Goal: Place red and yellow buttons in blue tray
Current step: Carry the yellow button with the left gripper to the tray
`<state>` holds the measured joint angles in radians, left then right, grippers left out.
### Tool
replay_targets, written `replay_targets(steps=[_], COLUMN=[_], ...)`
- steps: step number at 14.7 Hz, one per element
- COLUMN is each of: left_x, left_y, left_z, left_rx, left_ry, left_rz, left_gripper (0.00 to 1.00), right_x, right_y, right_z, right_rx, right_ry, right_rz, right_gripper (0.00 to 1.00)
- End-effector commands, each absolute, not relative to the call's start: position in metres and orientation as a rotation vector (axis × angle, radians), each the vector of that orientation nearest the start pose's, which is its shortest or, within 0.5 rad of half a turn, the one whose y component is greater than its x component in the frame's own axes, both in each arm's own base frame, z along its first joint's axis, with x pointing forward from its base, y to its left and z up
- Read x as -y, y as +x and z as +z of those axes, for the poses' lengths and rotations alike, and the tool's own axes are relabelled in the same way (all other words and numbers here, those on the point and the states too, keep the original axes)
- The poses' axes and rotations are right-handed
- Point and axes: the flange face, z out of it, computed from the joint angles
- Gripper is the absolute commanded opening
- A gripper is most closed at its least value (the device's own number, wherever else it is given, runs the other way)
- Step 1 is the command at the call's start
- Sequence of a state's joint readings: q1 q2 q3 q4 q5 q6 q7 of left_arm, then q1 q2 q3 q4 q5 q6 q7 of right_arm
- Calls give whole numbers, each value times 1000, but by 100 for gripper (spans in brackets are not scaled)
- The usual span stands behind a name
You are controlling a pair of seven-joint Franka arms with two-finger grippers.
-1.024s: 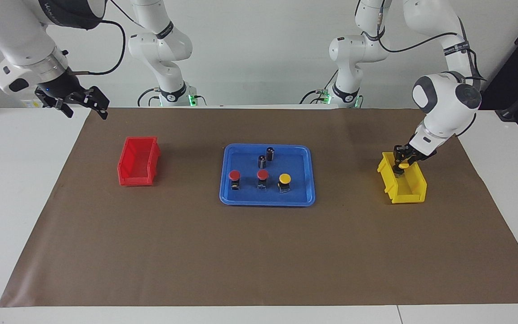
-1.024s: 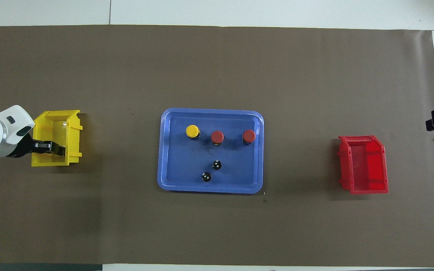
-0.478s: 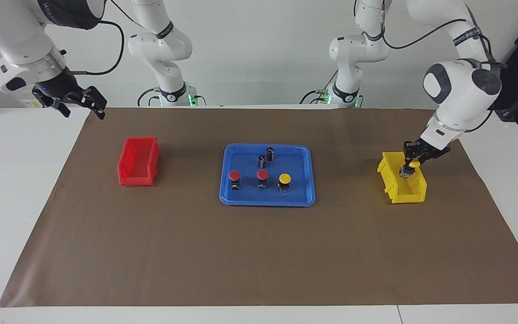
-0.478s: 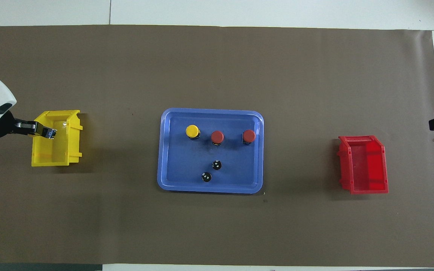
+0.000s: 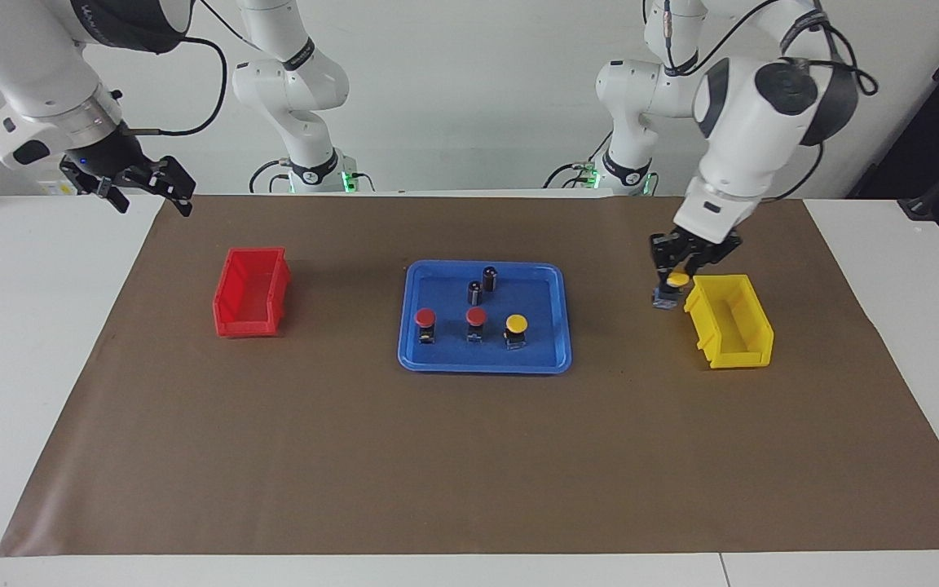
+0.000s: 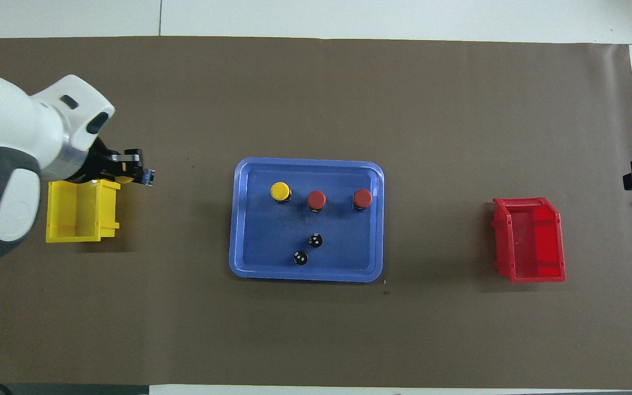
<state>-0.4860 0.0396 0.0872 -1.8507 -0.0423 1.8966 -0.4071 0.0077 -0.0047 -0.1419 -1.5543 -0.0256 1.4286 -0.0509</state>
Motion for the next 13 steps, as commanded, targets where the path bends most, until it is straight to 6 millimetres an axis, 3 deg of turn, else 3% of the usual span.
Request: replay_targets(steps=[1,3,6,13], left_x=[256,285,313,325], left_y=[527,524,519,513], left_z=[461,436,413,388], left_rx=[86,151,129,105], left_ry=[-3231,-3240,-3234,-3218], left_rz=[19,-24,-12,12], left_gripper=[1,1,1,1], right_x=[78,76,75,75], right_y=[527,526,527,527], right_z=[624,624,624,624], right_rx=[-98,-96,-93,-91], right_ry=[-3156,-3156,-3157,-3156], right_rz=[177,182,177,182], right_gripper=[100,100,100,100])
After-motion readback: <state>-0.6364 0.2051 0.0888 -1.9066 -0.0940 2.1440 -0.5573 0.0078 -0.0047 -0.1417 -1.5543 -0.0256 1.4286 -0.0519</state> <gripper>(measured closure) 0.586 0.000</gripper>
